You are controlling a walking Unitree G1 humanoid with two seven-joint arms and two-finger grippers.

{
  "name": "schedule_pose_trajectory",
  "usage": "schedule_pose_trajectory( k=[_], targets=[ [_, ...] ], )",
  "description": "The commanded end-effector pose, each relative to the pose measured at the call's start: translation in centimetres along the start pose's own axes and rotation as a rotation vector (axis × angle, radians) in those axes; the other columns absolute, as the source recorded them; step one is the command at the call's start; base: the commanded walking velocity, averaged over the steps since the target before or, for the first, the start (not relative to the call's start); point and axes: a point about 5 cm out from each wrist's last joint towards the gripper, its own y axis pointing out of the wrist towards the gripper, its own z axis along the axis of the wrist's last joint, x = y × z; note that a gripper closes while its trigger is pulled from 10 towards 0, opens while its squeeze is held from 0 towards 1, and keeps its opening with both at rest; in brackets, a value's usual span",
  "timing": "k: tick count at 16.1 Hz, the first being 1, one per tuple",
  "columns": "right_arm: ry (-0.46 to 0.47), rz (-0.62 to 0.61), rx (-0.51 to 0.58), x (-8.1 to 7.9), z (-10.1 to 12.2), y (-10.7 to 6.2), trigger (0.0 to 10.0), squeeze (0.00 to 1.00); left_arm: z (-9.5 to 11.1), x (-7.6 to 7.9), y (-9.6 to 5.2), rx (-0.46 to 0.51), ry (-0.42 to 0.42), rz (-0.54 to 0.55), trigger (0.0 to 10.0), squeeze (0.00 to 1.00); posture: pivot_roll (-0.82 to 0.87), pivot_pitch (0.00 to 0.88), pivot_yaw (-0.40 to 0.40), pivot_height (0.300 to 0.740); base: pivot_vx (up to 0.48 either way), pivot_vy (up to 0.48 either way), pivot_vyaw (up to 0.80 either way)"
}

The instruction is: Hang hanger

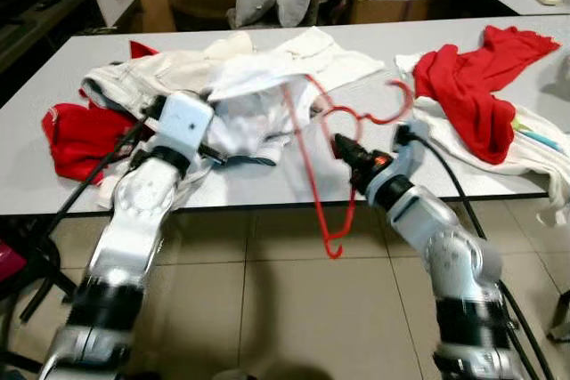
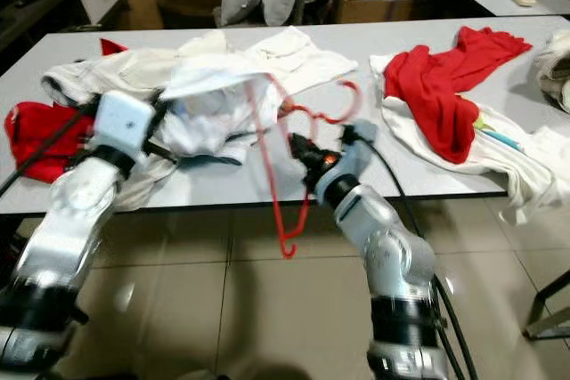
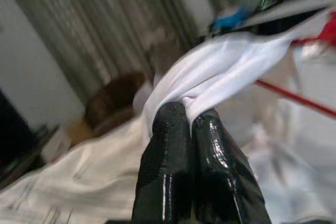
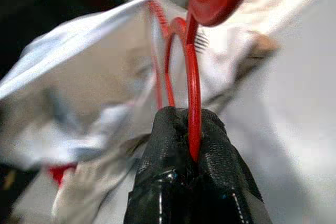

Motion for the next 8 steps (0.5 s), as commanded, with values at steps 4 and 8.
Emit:
schedule_pose_trajectory(
  k=[4, 8],
  targets=[
    [0.18, -0.025, 0.022, 1.1, 0.7, 0.8, 10.0, 0.0, -0.2, 1.6, -3.1, -0.008, 0.068, -0.155, 0.0, 0.0, -0.06, 0.0, 0.056, 0.74, 0.0, 0.0, 0.0],
    [0.141, 0.085, 0.19, 0.2, 4.3, 1.4, 10.0, 0.0, -4.1, 3.6, -7.5, -0.258, 0.19, -0.361, 0.0, 0.0, -0.02, 0.0, 0.047, 0.74, 0.0, 0.0, 0.0]
  ],
)
